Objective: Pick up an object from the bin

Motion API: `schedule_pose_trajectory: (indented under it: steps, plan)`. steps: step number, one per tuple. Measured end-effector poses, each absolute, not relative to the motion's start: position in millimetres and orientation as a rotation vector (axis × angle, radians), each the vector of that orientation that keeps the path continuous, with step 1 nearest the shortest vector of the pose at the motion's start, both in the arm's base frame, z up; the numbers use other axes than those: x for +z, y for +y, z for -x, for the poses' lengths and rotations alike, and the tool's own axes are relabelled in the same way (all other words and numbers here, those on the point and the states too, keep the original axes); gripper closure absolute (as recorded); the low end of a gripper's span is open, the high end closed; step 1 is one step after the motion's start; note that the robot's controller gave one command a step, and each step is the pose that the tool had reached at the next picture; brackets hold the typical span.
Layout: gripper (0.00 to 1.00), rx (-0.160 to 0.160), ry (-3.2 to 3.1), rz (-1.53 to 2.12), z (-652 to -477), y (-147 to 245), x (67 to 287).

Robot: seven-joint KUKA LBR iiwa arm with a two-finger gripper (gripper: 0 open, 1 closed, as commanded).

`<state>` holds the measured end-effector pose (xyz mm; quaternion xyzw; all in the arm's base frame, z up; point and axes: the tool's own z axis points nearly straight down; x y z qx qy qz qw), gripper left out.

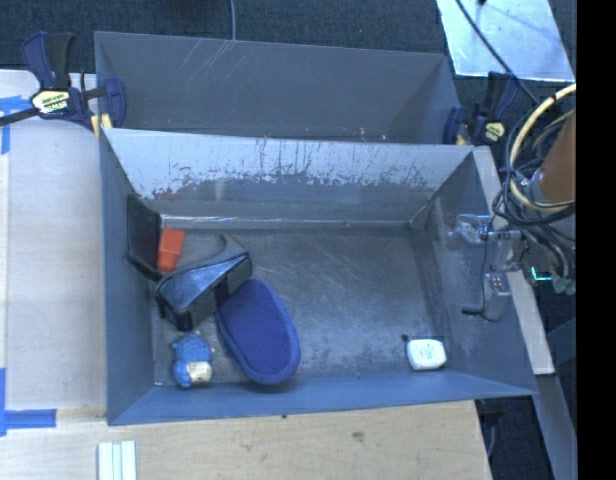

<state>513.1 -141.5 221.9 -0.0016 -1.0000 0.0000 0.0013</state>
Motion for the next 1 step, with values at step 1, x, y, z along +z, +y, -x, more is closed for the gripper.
schedule_pose_trajectory:
  steps: [1]
  plan:
    - [0.0, -0.006, -3.131, -0.171, -493.6, -69.9, 111.1]
